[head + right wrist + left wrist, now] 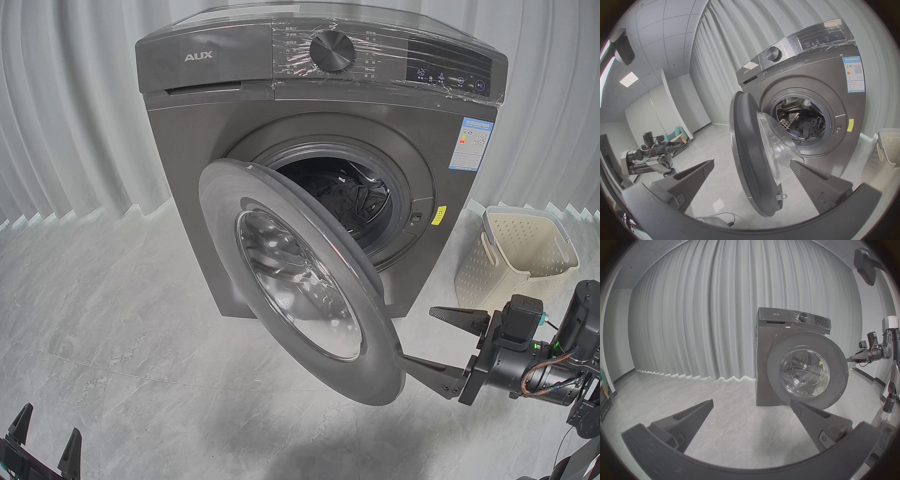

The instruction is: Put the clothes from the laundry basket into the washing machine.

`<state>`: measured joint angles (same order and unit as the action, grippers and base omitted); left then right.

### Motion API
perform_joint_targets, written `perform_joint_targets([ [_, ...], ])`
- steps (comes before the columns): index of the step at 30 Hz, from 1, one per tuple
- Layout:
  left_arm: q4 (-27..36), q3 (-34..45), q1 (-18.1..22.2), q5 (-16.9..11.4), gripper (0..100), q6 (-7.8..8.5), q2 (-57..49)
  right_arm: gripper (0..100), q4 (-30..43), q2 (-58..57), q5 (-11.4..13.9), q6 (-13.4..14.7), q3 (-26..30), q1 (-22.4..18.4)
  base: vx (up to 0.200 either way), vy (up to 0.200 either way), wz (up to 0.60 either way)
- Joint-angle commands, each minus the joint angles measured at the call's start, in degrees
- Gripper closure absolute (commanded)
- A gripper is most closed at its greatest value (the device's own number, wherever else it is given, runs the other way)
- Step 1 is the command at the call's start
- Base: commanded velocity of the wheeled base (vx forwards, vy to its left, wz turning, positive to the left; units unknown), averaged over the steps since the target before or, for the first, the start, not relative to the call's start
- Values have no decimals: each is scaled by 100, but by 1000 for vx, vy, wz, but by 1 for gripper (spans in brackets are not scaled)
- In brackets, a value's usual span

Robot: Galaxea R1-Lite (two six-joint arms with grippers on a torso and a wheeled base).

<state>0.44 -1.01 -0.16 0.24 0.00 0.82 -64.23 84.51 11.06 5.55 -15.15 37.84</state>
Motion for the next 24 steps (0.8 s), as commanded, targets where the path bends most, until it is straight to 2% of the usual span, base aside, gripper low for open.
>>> perform_joint_targets([
  [1, 0, 92, -2, 2, 0, -9, -82, 0, -423, 629, -332, -10, 135, -49, 0, 0, 0],
  [6, 0, 92, 7, 2, 0, -9, -82, 0, -801, 699, -578, -45, 74, -163, 0, 0, 0],
  [9, 0, 92, -2, 2, 0, -9, -82, 0, -863, 681, -605, -98, 12, -427, 0, 0, 0],
  [16, 0, 92, -2, 2, 0, 0, -82, 0, -854, 664, -605, -484, -128, -1305, 0, 0, 0],
  [17, 0, 92, -2, 2, 0, 0, -82, 0, -854, 664, -605, -484, -128, -1305, 0, 0, 0],
  [18, 0, 92, -2, 2, 0, 0, -82, 0, -854, 699, -613, -581, -172, -1552, 0, 0, 0],
  [19, 0, 92, -2, 2, 0, 0, -82, 0, -854, 699, -613, -581, -172, -1552, 0, 0, 0],
  [22, 0, 92, -2, 2, 0, -9, -82, 0, -863, 804, -710, -651, -304, -1903, 0, 0, 0],
  [24, 0, 92, 7, 2, 0, -9, -82, 0, -863, 831, -772, -651, -322, -1938, 0, 0, 0],
])
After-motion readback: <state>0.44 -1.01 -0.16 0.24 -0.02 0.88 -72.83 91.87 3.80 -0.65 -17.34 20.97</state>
